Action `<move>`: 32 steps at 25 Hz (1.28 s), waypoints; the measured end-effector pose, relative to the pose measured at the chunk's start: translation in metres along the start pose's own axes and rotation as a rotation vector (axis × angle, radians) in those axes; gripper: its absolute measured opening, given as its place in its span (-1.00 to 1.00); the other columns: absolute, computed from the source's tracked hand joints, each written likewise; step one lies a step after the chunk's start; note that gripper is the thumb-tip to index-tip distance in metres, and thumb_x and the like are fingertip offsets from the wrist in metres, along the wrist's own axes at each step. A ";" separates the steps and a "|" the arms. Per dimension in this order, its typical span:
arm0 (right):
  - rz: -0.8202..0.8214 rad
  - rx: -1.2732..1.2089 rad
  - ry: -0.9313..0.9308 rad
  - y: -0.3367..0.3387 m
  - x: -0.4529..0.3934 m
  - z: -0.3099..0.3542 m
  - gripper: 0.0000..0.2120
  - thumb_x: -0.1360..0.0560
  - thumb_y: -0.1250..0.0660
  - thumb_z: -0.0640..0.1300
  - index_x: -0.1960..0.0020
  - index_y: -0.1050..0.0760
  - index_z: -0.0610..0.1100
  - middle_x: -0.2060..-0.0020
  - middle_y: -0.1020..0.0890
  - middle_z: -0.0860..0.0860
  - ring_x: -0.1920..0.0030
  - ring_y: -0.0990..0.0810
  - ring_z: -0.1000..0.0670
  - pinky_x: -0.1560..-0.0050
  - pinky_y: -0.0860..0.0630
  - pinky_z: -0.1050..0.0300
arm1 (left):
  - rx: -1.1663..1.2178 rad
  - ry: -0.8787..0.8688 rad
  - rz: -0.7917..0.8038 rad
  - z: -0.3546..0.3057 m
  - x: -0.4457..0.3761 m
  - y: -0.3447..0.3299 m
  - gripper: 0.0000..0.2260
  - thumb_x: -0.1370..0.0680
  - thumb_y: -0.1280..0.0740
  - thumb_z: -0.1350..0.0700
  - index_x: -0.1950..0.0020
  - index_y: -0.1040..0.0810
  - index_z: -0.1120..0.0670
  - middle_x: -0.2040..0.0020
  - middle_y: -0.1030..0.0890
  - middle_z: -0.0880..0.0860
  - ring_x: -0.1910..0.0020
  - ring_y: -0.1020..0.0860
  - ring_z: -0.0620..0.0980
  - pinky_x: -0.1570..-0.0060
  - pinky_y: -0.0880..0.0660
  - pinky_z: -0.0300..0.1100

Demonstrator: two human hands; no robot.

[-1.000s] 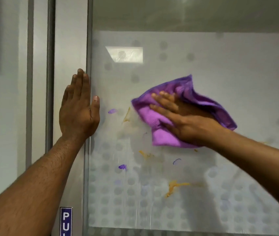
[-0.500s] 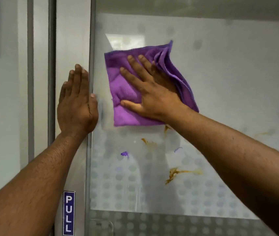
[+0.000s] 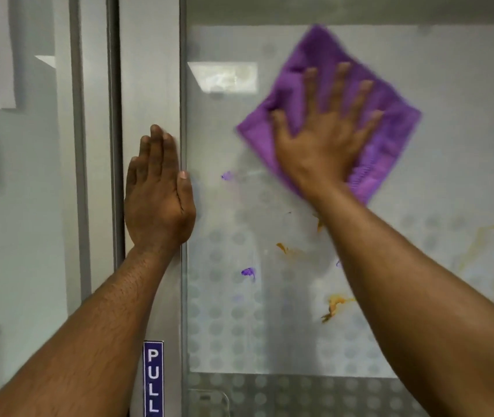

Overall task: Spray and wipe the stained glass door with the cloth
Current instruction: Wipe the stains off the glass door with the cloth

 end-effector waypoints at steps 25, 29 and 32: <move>0.078 -0.088 0.643 -0.002 0.025 0.033 -0.48 -0.66 0.01 0.06 -0.57 -0.12 -0.10 -0.57 -0.15 -0.13 -0.56 -0.09 -0.17 -0.54 0.04 -0.16 | 0.111 -0.014 -0.022 0.007 0.007 0.005 -0.40 -0.62 0.06 -0.03 -0.64 -0.01 0.17 -0.65 -0.10 0.08 -0.63 -0.05 -0.02 -0.58 0.07 -0.21; 0.219 -0.131 1.072 -0.016 0.117 0.057 -0.46 -0.62 -0.19 -0.04 -0.54 -0.20 -0.17 -0.52 -0.22 -0.21 -0.53 -0.16 -0.27 -0.51 -0.04 -0.28 | 0.181 -0.007 -0.035 0.009 0.007 0.007 -0.40 -0.63 0.09 -0.06 -0.64 -0.06 0.18 -0.64 -0.14 0.09 -0.62 -0.09 -0.02 -0.58 0.04 -0.23; 0.390 -0.067 1.425 -0.014 0.150 0.025 -0.52 -0.63 -0.14 -0.12 -0.54 -0.21 -0.14 -0.53 -0.21 -0.14 -0.54 -0.12 -0.21 -0.51 -0.13 -0.22 | 0.200 -0.007 -0.038 0.010 0.008 0.009 -0.39 -0.63 0.09 -0.07 -0.63 -0.08 0.19 -0.63 -0.16 0.09 -0.62 -0.11 -0.01 -0.58 -0.02 -0.18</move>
Point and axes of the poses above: each hand's wrist, its own x-axis away from the middle knuckle, its own y-axis out of the back of the hand, z = x × y, the point moved 7 cm from there along -x, towards the middle knuckle
